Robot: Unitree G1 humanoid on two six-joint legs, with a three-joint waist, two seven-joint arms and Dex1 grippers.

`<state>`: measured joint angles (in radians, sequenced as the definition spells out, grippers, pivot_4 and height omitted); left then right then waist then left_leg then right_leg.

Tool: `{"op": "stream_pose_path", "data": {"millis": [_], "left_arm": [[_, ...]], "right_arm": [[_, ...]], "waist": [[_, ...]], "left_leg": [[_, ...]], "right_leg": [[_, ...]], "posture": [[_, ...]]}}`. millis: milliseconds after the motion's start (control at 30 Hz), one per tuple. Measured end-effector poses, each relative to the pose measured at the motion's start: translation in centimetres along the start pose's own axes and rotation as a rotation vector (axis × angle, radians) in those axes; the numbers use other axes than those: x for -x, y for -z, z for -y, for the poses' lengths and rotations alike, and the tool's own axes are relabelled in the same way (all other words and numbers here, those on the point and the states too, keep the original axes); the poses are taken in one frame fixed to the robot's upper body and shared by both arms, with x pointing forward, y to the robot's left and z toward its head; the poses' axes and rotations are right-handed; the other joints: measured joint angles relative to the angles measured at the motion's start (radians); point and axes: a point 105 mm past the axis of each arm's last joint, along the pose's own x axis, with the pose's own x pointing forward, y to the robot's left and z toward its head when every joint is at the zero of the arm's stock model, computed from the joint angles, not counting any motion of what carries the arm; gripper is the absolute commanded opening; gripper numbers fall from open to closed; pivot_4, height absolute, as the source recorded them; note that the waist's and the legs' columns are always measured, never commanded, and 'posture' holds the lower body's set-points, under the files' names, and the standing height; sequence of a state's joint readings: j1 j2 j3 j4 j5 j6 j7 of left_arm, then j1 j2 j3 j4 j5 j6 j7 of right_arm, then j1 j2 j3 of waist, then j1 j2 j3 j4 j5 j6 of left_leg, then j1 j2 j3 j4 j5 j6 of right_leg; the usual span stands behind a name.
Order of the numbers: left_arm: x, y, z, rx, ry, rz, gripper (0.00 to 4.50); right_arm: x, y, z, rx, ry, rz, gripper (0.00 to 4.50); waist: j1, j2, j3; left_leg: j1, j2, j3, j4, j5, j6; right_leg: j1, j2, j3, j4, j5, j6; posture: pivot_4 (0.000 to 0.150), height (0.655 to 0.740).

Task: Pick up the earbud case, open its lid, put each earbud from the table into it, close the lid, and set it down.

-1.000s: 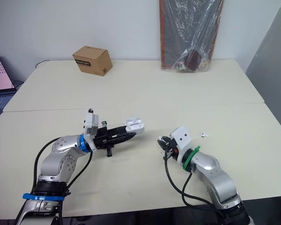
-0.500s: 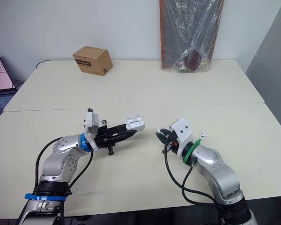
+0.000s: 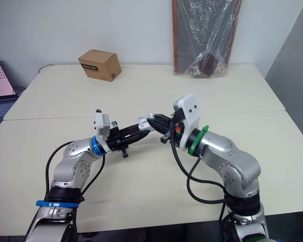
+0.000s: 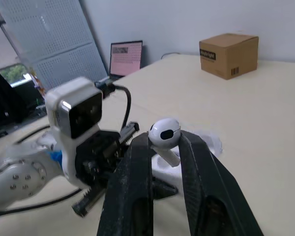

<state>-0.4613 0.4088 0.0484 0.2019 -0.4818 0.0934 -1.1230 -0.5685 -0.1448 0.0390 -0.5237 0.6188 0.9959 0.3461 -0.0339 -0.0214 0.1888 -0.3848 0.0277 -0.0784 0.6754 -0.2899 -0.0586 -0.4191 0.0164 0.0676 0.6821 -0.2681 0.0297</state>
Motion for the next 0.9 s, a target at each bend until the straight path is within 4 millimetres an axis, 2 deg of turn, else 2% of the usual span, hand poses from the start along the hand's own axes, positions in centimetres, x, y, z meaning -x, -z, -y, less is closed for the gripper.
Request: {"op": "stream_pose_path", "data": {"millis": [200,900], "left_arm": [[-0.8,0.0,0.0,-0.012,-0.023,0.026,0.78],[-1.9,-0.7,0.1,-0.04,-0.037,0.071,0.78]], "right_arm": [[-1.1,0.1,0.3,-0.071,0.011,-0.015,0.41],[-2.3,1.1,0.7,-0.111,0.059,-0.071,0.41]], "waist": [[0.0,0.0,0.0],[-0.001,0.0,0.0]], "left_leg": [[0.0,0.0,0.0,0.0,0.0,0.0],[0.0,0.0,0.0,0.0,0.0,0.0]], "right_leg": [[0.0,0.0,0.0,0.0,0.0,0.0],[0.0,0.0,0.0,0.0,0.0,0.0]], "posture": [[0.15,0.74],[0.15,0.74]]}}
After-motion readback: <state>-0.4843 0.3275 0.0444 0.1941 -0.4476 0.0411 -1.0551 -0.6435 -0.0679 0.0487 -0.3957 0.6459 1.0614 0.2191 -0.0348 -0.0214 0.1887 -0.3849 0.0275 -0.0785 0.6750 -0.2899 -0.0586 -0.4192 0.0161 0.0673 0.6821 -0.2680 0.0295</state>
